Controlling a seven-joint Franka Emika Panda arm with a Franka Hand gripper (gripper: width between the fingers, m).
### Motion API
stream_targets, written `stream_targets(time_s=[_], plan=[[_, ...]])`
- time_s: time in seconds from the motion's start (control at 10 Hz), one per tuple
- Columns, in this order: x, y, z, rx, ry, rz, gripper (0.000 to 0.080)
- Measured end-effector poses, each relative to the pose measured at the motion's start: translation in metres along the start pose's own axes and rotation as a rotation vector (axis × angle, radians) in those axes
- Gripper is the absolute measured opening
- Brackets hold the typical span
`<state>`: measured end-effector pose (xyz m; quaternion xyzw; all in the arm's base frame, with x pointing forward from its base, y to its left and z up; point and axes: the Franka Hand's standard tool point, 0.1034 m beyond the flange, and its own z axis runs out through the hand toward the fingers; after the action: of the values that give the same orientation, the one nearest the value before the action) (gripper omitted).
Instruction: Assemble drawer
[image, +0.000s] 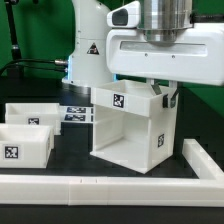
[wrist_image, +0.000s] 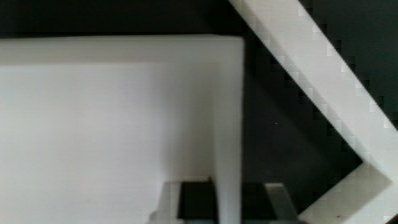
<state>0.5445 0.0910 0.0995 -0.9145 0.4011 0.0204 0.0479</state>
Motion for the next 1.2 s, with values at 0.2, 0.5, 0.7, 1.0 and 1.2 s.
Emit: stream_targets(time_s=[0.2,0.5,0.7,1.0,1.2], plan=[[0.008,-0.007,0.0,-0.008,-0.019,0.23,0.0038],[0.028,-0.011,-0.004,0.003,-0.022,0.521,0.0038],[0.025,-0.013,-0.002,0.005,-0.03,0.566,0.0038],[0.023,-0.014,-0.001,0.003,-0.032,0.553,0.0038],[0.022,-0.021,0.0,-0.015,-0.046,0.561,0.0038]])
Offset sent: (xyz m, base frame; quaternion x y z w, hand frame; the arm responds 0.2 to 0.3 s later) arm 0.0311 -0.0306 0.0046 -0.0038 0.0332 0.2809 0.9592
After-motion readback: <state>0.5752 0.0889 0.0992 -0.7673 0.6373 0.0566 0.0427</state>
